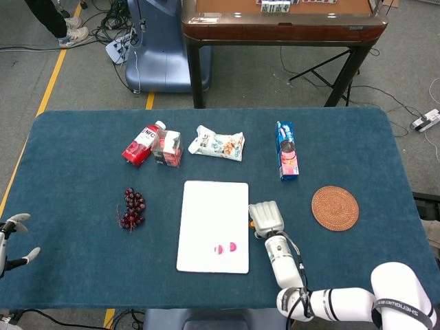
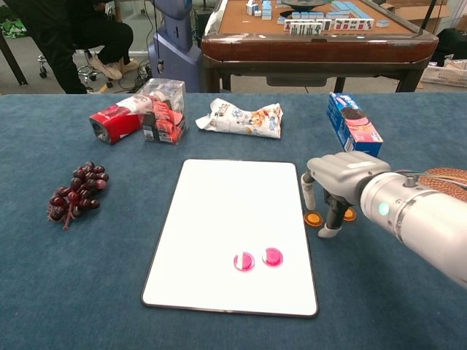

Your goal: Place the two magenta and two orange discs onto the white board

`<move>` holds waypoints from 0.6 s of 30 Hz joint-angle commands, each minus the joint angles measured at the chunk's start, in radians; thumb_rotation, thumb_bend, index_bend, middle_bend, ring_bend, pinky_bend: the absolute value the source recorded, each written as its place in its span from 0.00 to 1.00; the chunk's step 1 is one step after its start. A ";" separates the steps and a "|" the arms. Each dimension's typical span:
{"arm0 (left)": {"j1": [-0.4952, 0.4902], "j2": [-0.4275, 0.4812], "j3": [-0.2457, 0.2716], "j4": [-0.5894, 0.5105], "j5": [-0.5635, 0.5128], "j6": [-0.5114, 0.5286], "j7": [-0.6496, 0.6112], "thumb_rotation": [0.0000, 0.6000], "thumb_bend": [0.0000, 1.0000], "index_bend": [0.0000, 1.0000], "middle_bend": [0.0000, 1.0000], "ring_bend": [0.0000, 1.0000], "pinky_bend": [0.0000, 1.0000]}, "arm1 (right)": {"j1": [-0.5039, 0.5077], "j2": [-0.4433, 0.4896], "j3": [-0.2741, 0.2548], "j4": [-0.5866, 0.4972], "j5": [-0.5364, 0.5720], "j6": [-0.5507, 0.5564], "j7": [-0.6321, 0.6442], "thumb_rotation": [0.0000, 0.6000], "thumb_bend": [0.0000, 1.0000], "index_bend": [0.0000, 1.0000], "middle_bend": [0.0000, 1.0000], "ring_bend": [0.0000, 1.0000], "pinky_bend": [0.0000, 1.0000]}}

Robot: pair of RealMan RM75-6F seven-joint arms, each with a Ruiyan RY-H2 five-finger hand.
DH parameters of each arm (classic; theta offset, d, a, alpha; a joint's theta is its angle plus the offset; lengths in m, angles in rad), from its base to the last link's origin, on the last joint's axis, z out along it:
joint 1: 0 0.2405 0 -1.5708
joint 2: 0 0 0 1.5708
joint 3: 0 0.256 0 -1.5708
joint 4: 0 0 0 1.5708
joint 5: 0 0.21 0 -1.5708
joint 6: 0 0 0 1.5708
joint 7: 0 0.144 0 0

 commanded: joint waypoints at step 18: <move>0.000 0.002 0.000 -0.001 0.001 0.000 -0.004 1.00 0.03 0.35 0.47 0.40 0.54 | 0.007 -0.004 0.026 0.000 0.053 0.004 -0.005 1.00 0.18 0.47 1.00 1.00 1.00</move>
